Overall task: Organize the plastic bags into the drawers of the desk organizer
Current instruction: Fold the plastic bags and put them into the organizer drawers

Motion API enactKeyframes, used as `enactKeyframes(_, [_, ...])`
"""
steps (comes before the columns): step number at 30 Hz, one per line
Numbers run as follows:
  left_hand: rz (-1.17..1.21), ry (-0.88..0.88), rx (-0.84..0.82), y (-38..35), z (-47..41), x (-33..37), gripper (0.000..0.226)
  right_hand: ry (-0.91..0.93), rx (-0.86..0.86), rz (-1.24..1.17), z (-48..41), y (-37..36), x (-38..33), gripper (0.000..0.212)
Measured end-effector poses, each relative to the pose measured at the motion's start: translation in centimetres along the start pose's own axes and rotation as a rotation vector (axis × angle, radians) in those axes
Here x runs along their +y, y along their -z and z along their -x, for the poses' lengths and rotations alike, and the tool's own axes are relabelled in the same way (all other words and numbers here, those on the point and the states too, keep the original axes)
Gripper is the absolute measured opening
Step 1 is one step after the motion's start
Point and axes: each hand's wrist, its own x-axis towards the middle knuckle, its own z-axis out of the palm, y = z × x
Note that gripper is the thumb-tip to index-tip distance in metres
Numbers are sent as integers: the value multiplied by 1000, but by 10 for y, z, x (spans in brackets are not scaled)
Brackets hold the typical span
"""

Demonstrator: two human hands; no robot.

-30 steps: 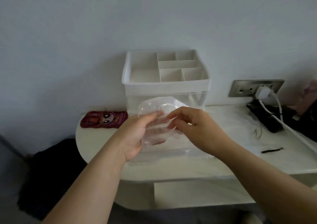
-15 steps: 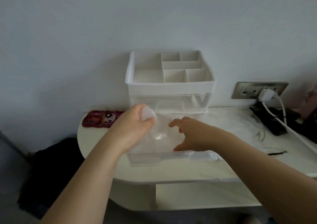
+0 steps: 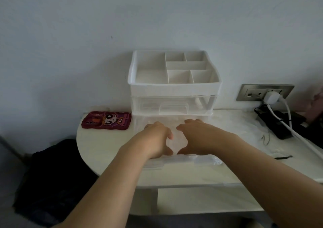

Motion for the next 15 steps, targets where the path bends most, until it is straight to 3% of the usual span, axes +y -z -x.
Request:
enactKeyframes(6, [-16, 9, 9, 0, -3, 0, 61, -28, -97, -50, -5, 1, 4, 55])
enactKeyframes(10, [-133, 81, 105, 1, -3, 3, 51, -67, -87, 12, 2, 7, 1, 52])
enactKeyframes(15, [-123, 156, -56, 0, -7, 10, 59, -1, 57, 84, 10, 19, -11, 50])
